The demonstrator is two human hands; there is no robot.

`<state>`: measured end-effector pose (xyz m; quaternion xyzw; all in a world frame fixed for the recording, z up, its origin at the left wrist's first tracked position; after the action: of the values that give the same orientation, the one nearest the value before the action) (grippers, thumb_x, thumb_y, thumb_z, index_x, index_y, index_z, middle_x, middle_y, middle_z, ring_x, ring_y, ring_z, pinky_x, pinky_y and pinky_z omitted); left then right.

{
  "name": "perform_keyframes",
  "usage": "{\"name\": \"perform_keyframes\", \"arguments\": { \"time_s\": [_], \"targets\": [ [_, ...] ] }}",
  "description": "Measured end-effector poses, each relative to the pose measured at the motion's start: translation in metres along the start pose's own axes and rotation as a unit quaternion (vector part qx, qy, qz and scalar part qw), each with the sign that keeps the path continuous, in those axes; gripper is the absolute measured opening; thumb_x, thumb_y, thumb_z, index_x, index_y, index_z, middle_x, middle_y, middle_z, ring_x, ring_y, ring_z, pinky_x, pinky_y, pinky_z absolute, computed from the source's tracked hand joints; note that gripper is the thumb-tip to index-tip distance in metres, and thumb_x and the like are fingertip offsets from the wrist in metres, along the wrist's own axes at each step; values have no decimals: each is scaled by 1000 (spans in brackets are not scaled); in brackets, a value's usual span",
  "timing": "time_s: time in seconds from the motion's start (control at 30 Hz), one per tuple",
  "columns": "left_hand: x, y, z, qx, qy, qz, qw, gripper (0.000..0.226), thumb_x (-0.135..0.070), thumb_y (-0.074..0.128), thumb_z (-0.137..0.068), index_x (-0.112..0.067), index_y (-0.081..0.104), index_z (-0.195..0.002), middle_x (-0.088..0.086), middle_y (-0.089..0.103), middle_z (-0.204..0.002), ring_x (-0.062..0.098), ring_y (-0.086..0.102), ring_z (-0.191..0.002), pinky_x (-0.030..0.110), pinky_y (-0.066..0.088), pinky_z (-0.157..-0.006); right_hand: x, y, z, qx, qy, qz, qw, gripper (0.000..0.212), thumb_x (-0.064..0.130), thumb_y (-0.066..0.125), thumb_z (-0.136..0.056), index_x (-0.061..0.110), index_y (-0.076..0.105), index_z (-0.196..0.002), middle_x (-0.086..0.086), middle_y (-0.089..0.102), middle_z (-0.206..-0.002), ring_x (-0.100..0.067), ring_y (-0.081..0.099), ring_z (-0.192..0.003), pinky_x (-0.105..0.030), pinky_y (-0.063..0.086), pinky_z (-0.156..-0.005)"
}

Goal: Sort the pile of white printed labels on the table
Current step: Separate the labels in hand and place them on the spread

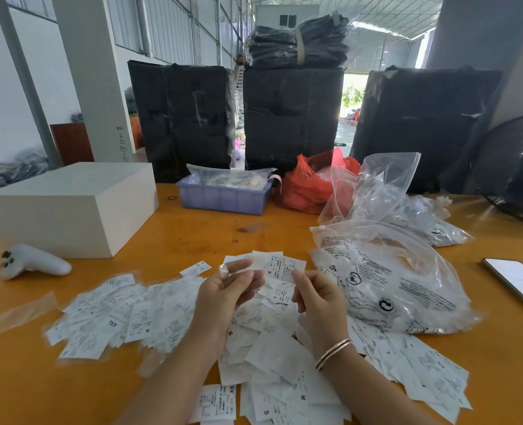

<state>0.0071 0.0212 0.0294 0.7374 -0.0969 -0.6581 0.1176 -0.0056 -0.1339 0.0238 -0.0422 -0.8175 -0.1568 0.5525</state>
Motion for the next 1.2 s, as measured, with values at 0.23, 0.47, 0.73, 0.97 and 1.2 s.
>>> {"name": "perform_keyframes", "arguments": {
  "time_s": [0.23, 0.47, 0.73, 0.97, 1.2],
  "targets": [
    [2, 0, -1, -15, -12, -6, 1000, 16, -11, 64, -88, -21, 68, -100, 0, 76, -88, 12, 72, -84, 16, 54, -65, -1, 4, 3, 42, 14, 43, 998, 29, 16, 64, -88, 17, 60, -60, 7, 52, -48, -4, 41, -43, -15, 35, -43],
    [1, 1, 0, -1, -12, -1, 1000, 17, -12, 66, -86, -21, 68, -101, 2, 76, -87, 13, 72, -80, 18, 55, -62, 1, 8, 5, 89, 17, 126, 988, 27, 18, 65, -88, 16, 59, -62, 8, 54, -46, -5, 41, -42, -17, 36, -42],
    [-1, -1, -1, -4, -11, 27, 1000, 23, -5, 65, -85, -18, 67, -103, 4, 76, -92, 12, 72, -86, 15, 53, -64, 4, -2, 1, 8, 64, -49, 997, 14, 6, 58, -91, 4, 59, -77, -5, 65, -61, -12, 54, -51, -18, 44, -49],
    [1, -2, -3, 4, -5, 30, 1000, 25, -4, 66, -85, -17, 65, -106, 5, 76, -95, 15, 72, -92, 16, 54, -67, 5, 4, 3, 39, 80, -86, 992, 10, 5, 58, -89, -4, 57, -86, -20, 70, -80, -22, 68, -66, -23, 53, -58],
    [2, -1, -4, 13, 4, 16, 1000, 26, -2, 64, -85, -17, 65, -105, 4, 76, -95, 15, 72, -92, 15, 54, -67, 6, 3, 1, 5, 80, -114, 990, 5, 2, 62, -86, 3, 65, -90, -17, 72, -83, -23, 71, -74, -23, 56, -62]
  ]
}}
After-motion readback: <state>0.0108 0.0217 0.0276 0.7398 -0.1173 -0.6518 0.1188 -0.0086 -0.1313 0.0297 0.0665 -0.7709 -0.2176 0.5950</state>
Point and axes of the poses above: each hand's wrist, its own z-axis away from the middle knuckle, its own y-axis out of the palm, x = y × z, the point moved 2 cm from there along -z, towards the middle knuckle
